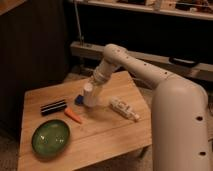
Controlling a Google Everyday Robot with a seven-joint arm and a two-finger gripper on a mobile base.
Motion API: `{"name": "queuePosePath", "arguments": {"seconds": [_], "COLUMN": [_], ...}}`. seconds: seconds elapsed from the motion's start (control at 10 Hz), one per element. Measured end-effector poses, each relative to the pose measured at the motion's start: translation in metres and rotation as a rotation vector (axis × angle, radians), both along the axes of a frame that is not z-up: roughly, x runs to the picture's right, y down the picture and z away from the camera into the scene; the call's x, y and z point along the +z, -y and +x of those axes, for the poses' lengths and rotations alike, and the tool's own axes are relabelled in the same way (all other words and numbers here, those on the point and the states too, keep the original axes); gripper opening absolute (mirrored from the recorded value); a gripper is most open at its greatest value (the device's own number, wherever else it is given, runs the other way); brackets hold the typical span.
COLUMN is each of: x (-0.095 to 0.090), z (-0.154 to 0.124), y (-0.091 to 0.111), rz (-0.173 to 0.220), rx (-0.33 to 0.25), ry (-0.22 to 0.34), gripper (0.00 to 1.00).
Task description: Pick up the ceramic cup
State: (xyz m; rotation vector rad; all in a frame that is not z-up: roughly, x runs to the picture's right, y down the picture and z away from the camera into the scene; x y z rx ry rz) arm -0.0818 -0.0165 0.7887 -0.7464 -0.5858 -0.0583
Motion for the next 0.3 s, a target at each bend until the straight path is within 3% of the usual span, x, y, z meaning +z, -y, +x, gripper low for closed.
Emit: {"name": "queuePosePath", "arguments": {"seconds": [0.2,0.3], "x": [-0.008,-0.014], "z": [0.010,0.013], "y": [0.012,0.020], "rz": [-0.019,-0.054], "rx": [0.009,0.040], "ry": [-0.011,0.025], "gripper": [0.00,0.00]}}
